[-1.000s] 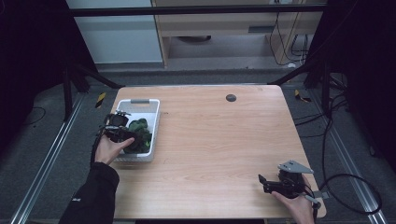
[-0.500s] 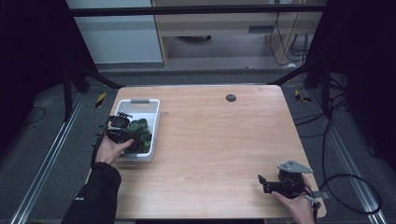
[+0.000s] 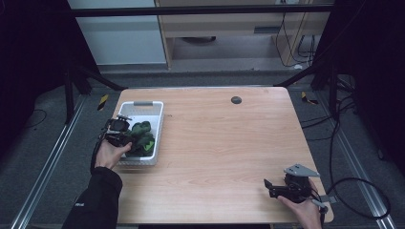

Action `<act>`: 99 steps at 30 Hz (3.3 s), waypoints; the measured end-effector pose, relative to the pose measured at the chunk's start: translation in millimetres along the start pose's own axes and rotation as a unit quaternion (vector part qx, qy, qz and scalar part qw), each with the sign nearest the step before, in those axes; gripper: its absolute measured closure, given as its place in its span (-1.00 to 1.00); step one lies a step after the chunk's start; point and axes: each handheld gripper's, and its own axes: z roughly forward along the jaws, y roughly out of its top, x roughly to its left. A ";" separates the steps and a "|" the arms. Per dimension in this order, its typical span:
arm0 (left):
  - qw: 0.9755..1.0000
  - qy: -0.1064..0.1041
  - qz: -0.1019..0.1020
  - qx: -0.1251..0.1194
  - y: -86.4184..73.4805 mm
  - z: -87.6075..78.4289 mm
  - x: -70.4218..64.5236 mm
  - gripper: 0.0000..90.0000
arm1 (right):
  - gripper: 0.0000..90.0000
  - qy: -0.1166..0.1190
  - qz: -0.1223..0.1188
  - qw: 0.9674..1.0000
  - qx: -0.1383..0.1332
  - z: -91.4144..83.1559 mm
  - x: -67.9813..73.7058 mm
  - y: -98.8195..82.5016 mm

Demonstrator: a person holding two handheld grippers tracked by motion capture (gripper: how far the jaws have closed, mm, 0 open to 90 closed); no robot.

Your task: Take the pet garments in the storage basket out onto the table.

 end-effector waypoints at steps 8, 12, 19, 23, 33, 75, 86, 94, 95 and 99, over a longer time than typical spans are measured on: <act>1.000 -0.004 0.008 -0.027 2.7 -23.9 -0.7 0.74 | -0.86 0.001 0.002 1.000 0.000 -0.6 0.9 0.5; 0.999 -0.007 0.011 -0.038 4.2 -32.5 -1.9 0.74 | -0.86 0.000 -0.004 1.000 -0.002 -0.3 0.5 0.3; 0.998 -0.006 0.023 -0.053 10.2 -48.9 -7.2 0.74 | -0.86 0.000 -0.004 1.000 -0.003 -0.4 0.7 0.3; 0.998 -0.006 0.025 -0.058 12.9 -56.1 -7.9 0.75 | -0.86 0.000 -0.003 1.000 -0.003 -0.6 0.9 0.3; 0.997 -0.011 0.040 -0.060 17.2 -69.2 -12.3 0.75 | -0.86 -0.001 -0.005 1.000 -0.006 -1.0 1.2 0.9; 0.991 -0.028 0.116 -0.068 26.8 -125.3 -44.5 0.74 | -0.85 -0.006 -0.004 1.000 -0.024 -6.3 0.9 3.1; 0.985 -0.047 0.150 -0.063 29.5 -134.5 -68.4 0.74 | -0.85 -0.007 -0.004 1.000 -0.025 -7.2 0.6 3.2; 0.982 -0.056 0.172 -0.060 30.4 -137.1 -85.8 0.74 | -0.86 -0.007 -0.004 1.000 -0.028 -8.1 0.7 3.7; 0.980 -0.059 0.182 -0.057 30.8 -137.3 -91.1 0.74 | -0.86 -0.008 -0.005 1.000 -0.028 -8.2 0.7 3.8; 0.977 -0.068 0.197 -0.055 33.1 -135.6 -103.9 0.74 | -0.86 -0.008 -0.005 1.000 -0.028 -8.1 0.8 3.7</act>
